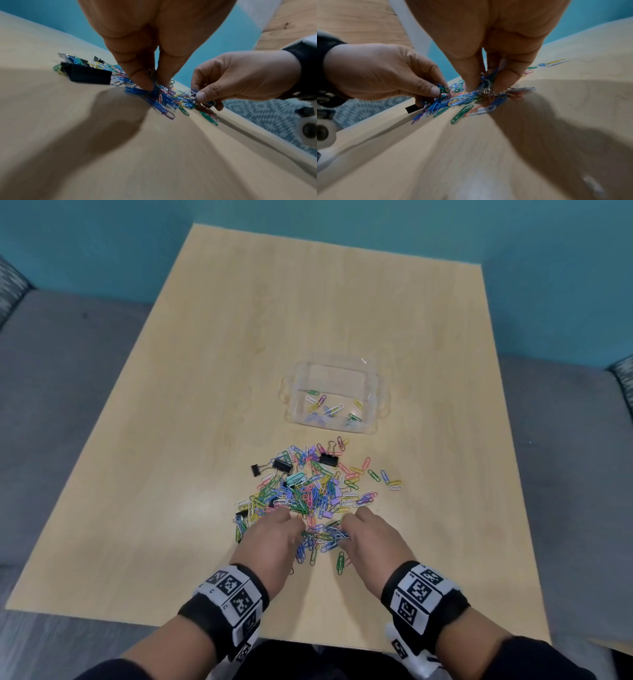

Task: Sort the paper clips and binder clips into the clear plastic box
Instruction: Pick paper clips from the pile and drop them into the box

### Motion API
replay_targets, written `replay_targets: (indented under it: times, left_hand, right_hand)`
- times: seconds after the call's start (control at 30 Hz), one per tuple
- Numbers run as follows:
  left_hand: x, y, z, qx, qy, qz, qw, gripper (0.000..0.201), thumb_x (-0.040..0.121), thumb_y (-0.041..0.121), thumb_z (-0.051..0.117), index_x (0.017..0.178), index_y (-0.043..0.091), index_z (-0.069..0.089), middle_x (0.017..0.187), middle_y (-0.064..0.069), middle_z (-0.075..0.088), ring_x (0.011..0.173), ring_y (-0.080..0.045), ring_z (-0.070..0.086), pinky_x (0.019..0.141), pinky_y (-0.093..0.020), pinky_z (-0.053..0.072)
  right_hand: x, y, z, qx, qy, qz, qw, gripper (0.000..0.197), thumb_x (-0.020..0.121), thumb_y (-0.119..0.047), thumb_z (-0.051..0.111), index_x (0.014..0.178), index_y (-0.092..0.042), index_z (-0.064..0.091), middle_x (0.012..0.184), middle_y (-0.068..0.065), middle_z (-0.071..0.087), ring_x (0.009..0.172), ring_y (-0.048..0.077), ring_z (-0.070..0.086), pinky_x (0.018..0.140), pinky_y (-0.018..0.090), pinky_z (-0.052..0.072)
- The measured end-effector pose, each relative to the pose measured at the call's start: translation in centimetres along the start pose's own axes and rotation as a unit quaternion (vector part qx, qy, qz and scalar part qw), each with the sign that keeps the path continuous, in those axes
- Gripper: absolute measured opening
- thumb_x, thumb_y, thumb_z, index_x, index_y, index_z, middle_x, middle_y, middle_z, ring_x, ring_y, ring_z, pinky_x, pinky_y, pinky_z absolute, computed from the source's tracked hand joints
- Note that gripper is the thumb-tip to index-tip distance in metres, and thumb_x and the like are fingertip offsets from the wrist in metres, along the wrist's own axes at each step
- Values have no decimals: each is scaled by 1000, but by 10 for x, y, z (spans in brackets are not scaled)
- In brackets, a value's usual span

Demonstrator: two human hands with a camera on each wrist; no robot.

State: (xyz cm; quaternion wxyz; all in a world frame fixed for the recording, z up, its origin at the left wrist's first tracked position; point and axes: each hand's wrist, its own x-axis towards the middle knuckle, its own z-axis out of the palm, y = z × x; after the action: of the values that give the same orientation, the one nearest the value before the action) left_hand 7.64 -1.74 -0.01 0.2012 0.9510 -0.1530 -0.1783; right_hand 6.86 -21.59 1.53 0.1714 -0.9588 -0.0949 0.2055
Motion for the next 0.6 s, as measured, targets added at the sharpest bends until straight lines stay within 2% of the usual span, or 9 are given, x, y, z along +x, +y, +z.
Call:
replay_targets:
  times: [0.03,0.13,0.2,0.3,0.37,0.43,0.47,0.53,0.6]
  left_hand:
    - [0,0,-2,-13,1,-8,1000,7,81,11,63,87,16,65,83,1,52,76,-24,57,56,-34,46]
    - [3,3,-14,-79,-17,-40,996,18,90,20,57,103,20,69,99,3,59,95,-17,57,77,-32,47]
    - [4,4,-23,-128,-31,-67,989,19,90,22,58,106,23,69,100,6,60,96,-12,55,82,-27,43]
    - [10,3,-36,-243,-49,-138,959,9,85,19,66,92,22,70,82,5,65,73,-13,62,75,-31,52]
    - [17,4,-47,-355,-57,-176,916,7,80,14,71,82,20,69,65,-2,65,56,-17,63,64,-35,56]
    - [31,7,-62,-436,-50,-186,879,11,72,12,75,79,15,67,58,-9,61,48,-18,58,53,-31,52]
    - [41,8,-69,-468,-38,-186,863,13,71,7,76,79,12,66,56,-10,59,45,-17,54,48,-27,49]
    - [65,8,-84,-484,-13,-183,855,13,77,-3,72,78,9,66,56,-9,56,43,-14,52,45,-23,46]
    - [94,8,-98,-469,10,-168,867,11,81,-1,70,78,10,68,58,-7,59,48,-17,56,52,-27,50]
  right_hand:
    - [0,1,-3,17,-8,10,1000,11,93,-25,56,97,-14,54,91,-1,43,75,21,43,64,30,27]
    - [1,6,-8,115,-11,55,992,8,91,-27,57,88,-21,53,86,-6,46,73,17,46,61,29,31]
    - [4,11,-11,197,-17,98,975,12,86,-24,63,79,-22,53,79,-7,53,68,14,51,60,27,38]
    - [9,19,-21,400,-54,172,898,15,82,-13,69,74,-17,56,62,-4,52,50,10,50,55,33,47]
    - [16,24,-32,499,-74,195,841,17,80,-9,73,73,-16,58,62,1,53,49,15,55,54,32,42]
    - [27,24,-48,567,-74,201,795,18,79,-4,73,75,-15,59,67,10,57,51,22,59,50,28,41]
    - [35,23,-58,594,-63,198,777,18,81,1,70,77,-12,58,68,13,57,49,21,59,45,24,43]
    - [53,22,-79,632,-36,192,750,18,83,7,64,77,-8,55,66,14,58,46,17,57,38,21,45]
    - [74,23,-97,670,-12,187,718,18,83,8,62,78,-7,55,66,14,59,49,19,60,39,22,48]
